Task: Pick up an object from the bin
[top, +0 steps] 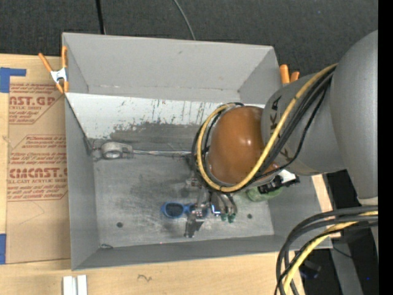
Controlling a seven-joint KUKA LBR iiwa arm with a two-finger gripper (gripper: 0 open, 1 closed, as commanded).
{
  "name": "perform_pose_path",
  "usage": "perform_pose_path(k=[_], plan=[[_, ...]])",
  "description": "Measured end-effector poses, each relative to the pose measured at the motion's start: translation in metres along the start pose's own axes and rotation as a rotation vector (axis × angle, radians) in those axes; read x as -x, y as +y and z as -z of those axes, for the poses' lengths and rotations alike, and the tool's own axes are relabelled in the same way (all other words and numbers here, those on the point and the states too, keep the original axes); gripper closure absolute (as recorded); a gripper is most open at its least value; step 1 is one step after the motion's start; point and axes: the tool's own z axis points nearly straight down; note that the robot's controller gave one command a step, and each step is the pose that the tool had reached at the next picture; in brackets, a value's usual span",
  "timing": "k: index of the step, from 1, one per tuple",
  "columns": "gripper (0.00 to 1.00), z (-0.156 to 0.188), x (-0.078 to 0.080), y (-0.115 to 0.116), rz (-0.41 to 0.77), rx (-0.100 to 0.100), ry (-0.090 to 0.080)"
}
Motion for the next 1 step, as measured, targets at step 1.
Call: perform_pose_path(k=[1], plan=[[0.00, -0.0366, -0.0071, 0.0012, -0.280, 0.001, -0.006]])
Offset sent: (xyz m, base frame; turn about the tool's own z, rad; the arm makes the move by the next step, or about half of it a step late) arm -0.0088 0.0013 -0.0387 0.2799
